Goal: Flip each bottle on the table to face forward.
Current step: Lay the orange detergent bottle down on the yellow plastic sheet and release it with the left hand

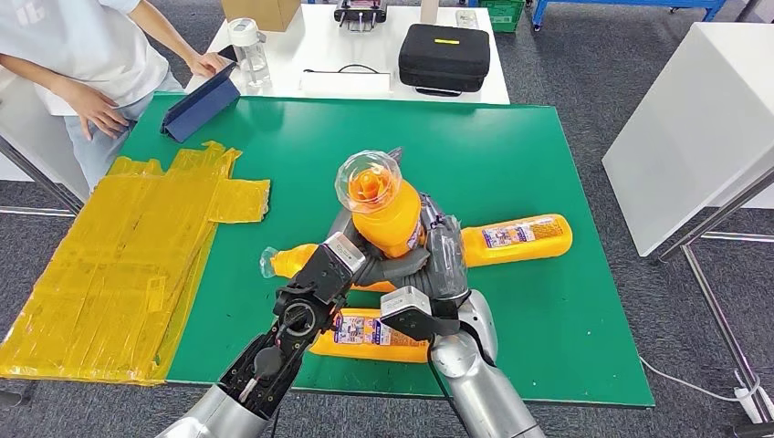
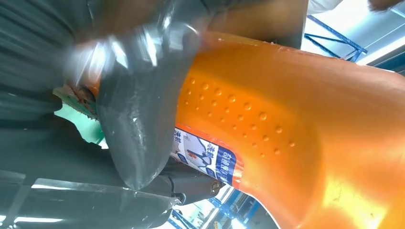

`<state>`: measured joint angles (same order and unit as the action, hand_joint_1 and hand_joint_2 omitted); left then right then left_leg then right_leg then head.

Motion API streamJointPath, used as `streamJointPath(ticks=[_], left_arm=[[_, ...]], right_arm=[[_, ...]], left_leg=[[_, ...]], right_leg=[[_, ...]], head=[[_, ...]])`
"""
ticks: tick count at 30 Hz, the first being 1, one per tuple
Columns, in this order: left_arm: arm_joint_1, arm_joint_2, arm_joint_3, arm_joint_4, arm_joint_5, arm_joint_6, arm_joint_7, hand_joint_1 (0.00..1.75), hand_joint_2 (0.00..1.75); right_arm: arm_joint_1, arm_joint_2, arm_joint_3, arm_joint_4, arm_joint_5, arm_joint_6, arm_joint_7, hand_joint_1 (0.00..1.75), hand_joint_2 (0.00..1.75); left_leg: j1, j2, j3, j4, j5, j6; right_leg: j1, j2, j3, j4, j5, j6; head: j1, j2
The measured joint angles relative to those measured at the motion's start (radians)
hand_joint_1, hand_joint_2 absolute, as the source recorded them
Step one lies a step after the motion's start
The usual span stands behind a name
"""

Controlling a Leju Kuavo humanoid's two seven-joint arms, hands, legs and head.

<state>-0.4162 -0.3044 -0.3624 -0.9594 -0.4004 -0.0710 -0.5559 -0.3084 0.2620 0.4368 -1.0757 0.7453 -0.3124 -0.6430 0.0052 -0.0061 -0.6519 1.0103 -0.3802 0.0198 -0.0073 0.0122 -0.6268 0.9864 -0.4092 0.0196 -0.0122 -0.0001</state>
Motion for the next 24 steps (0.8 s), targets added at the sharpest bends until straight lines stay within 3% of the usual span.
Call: streamJointPath(ticks=[10, 14, 24], left_arm=[[0.012, 0.000, 0.005, -0.001, 0.025, 0.005, -0.017, 0.00, 1.75], [0.014, 0.000, 0.006, -0.002, 0.027, 0.006, -0.018, 1.71, 1.75], [0.034, -0.001, 0.008, -0.023, 0.070, 0.026, -0.031, 1.75, 1.75]], right_arm=[[0.002, -0.003, 0.006, -0.005, 0.008, 0.012, 0.002, 1.75, 1.75], [0.002, -0.003, 0.006, -0.005, 0.009, 0.012, 0.003, 1.75, 1.75], [0.003, -0.004, 0.018, -0.012, 0.014, 0.010, 0.013, 1.75, 1.75]], left_leg=[[0.000, 0.000, 0.000, 0.000, 0.000, 0.000], [0.000, 0.000, 0.000, 0.000, 0.000, 0.000], [0.000, 0.000, 0.000, 0.000, 0.000, 0.000]], right_leg=[[0.000, 0.000, 0.000, 0.000, 0.000, 0.000], [0.000, 0.000, 0.000, 0.000, 0.000, 0.000], [0.000, 0.000, 0.000, 0.000, 0.000, 0.000]], head=[[0.000, 0.000], [0.000, 0.000], [0.000, 0.000]])
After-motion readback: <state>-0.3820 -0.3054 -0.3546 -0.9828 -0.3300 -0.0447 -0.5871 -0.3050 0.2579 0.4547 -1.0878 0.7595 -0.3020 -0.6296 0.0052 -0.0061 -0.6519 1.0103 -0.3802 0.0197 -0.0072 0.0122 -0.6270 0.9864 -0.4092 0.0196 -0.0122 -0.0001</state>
